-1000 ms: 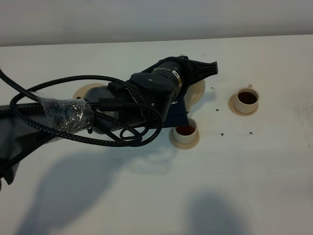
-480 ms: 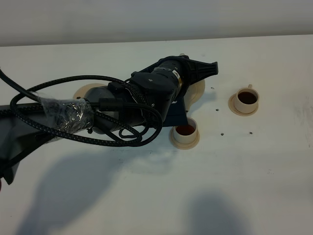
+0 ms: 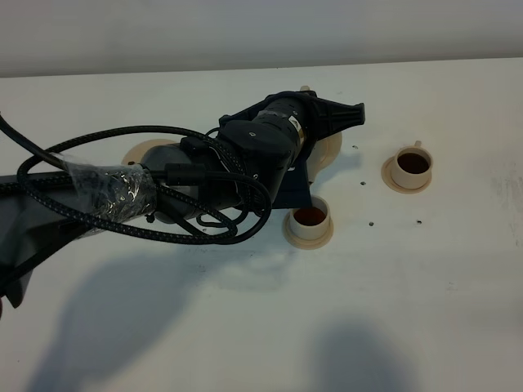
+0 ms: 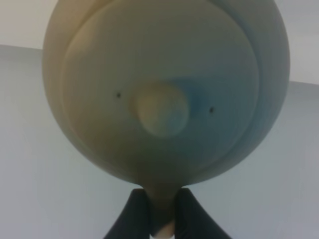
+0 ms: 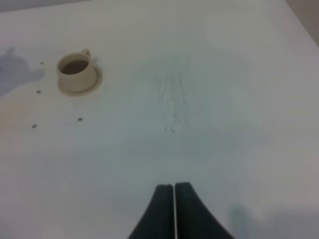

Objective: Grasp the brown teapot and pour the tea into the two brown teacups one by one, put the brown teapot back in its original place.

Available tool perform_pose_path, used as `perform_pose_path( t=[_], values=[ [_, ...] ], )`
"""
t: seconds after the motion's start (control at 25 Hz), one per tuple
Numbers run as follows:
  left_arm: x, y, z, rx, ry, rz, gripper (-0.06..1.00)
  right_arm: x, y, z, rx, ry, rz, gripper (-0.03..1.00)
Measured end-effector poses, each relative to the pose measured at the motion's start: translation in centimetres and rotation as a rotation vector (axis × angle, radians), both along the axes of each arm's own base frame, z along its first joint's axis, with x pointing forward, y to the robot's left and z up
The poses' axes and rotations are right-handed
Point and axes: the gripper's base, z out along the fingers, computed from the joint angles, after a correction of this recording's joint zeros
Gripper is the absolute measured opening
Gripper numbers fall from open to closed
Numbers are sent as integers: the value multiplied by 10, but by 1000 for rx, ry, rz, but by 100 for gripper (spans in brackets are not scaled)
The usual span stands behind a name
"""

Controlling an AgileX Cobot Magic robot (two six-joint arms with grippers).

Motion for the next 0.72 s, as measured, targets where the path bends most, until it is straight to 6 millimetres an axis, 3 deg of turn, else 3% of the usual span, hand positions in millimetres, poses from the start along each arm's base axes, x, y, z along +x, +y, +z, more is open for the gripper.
perform_pose_path(
  t=[0.72],
  values=[
    [0,0,0,9,-9,-8,16,0,0,0,0,0,0,-2]
  ],
)
